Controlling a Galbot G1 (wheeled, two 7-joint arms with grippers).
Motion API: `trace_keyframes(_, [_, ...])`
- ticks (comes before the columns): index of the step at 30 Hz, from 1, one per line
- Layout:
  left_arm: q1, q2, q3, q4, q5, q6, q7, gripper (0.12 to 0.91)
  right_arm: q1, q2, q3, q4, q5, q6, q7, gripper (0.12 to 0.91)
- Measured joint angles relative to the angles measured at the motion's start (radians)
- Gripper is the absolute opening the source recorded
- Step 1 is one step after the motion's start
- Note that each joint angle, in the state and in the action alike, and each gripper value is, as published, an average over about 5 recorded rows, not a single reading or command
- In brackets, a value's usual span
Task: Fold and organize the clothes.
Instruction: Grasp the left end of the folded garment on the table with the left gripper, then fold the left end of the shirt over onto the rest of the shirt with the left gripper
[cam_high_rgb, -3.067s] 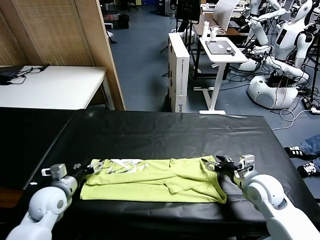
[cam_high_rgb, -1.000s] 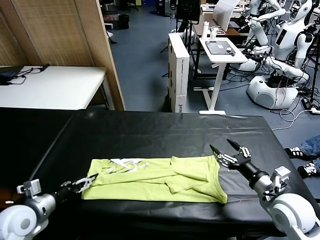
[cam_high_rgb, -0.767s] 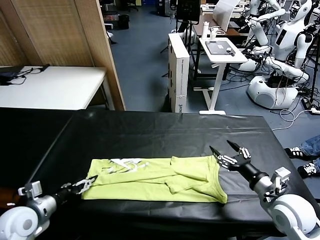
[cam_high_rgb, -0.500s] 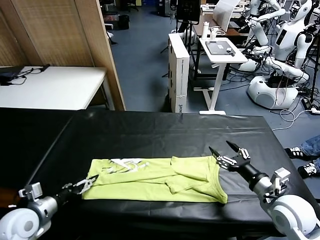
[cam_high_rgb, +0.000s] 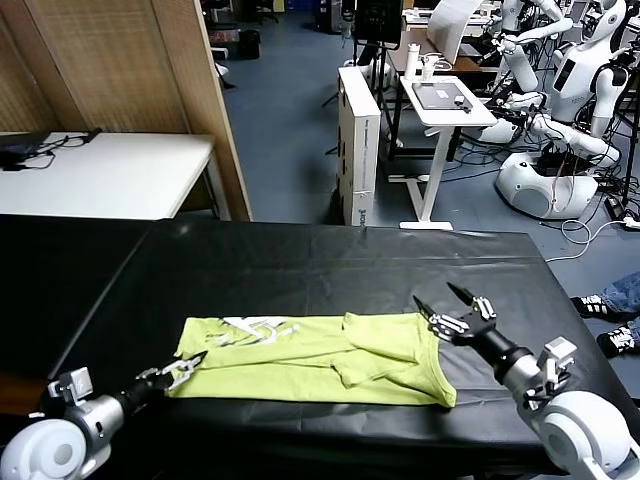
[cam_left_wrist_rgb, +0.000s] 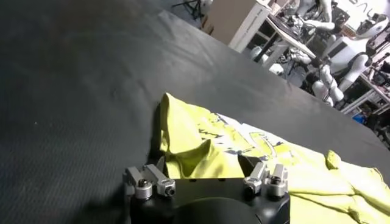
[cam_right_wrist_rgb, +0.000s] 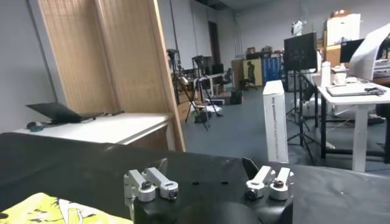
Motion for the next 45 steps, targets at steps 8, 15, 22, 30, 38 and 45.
trace_keyframes(8, [0.003, 0.007, 0.0, -0.011, -0.005, 0.009, -0.007, 0.358, 0.005, 0.022, -0.018, -0.004, -0.02, 0.004, -0.002, 0.907])
trace_keyframes(15, [0.012, 0.021, -0.026, -0.042, 0.008, 0.004, -0.052, 0.176, 0.015, 0.041, -0.022, -0.017, -0.028, 0.011, 0.021, 0.907])
trace_keyframes(22, [0.062, 0.08, -0.124, -0.048, -0.027, -0.008, -0.071, 0.176, 0.007, 0.078, -0.033, -0.038, -0.075, 0.042, 0.029, 0.907])
trace_keyframes(30, [0.146, 0.145, -0.275, -0.023, -0.016, -0.055, -0.096, 0.176, -0.013, 0.122, -0.049, -0.032, -0.12, 0.054, 0.028, 0.907])
trace_keyframes(38, [0.107, 0.062, -0.222, -0.159, 0.051, -0.034, -0.117, 0.176, -0.097, 0.151, 0.01, 0.001, -0.156, 0.076, 0.022, 0.907])
trace_keyframes(45, [0.031, -0.039, -0.026, -0.264, 0.099, -0.018, -0.117, 0.176, -0.205, 0.195, 0.085, 0.032, -0.226, 0.091, 0.011, 0.907])
